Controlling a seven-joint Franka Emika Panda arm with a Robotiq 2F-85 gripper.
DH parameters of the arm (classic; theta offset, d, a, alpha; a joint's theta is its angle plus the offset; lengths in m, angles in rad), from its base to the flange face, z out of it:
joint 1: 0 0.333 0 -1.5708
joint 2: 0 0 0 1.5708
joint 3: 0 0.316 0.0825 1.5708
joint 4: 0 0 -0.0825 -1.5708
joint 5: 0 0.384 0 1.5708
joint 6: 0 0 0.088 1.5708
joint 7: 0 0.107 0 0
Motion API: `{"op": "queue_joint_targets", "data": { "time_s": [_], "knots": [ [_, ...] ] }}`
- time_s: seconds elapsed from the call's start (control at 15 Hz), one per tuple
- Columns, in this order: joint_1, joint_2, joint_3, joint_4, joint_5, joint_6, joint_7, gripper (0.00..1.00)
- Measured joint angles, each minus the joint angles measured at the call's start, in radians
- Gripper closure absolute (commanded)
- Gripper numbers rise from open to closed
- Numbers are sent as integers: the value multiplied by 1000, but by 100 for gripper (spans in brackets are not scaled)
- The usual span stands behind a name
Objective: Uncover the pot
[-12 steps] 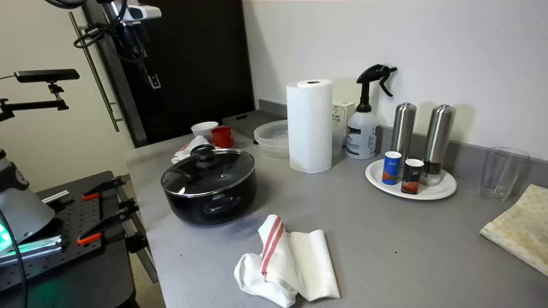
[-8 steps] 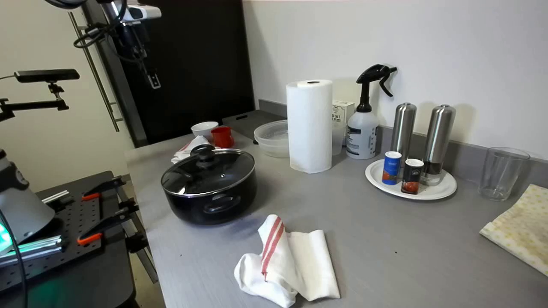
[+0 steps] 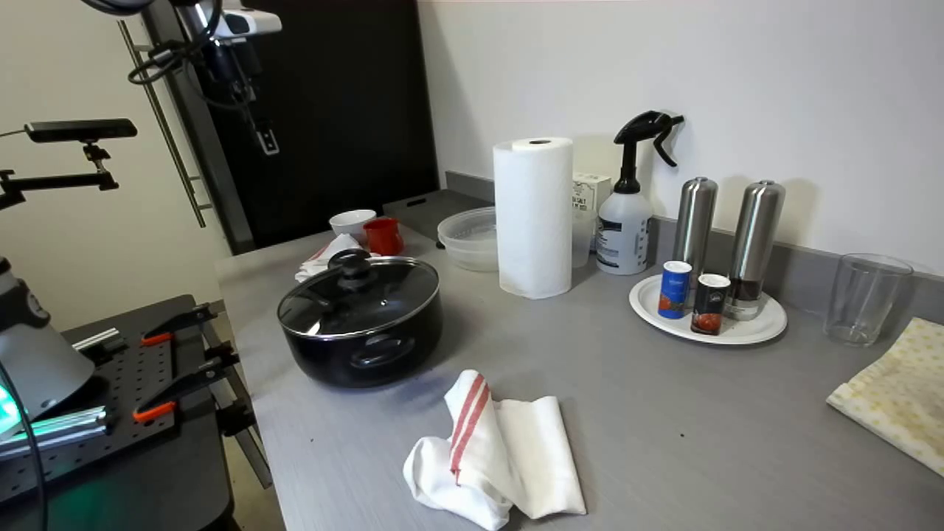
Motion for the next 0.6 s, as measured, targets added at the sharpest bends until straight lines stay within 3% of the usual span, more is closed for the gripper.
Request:
{"op": "queue_joint_targets", "data": {
  "time_s": [0.6],
  "knots": [
    [-117, 169, -100, 95, -8, 0, 0, 0]
  ]
}}
